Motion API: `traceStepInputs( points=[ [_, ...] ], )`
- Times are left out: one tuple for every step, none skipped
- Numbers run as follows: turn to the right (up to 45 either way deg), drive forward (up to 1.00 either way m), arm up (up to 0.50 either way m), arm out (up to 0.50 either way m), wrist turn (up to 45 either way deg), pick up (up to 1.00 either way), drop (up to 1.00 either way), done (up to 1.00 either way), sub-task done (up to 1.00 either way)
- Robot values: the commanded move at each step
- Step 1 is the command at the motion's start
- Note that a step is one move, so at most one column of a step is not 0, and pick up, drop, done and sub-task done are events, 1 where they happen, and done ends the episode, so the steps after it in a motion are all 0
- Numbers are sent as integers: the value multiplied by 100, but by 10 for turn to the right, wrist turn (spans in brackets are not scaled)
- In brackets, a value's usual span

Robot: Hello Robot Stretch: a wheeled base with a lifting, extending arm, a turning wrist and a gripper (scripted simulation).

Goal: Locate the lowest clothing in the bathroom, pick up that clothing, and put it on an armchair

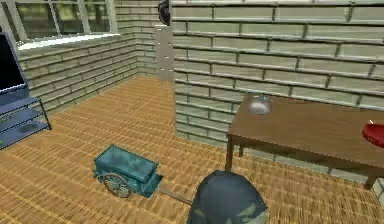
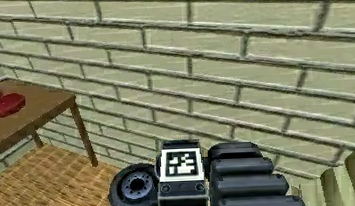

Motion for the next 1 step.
traceStepInputs(
  points=[
    [-450, 0, 0, 0, 0, 0, 0, 0, 0]
  ],
)
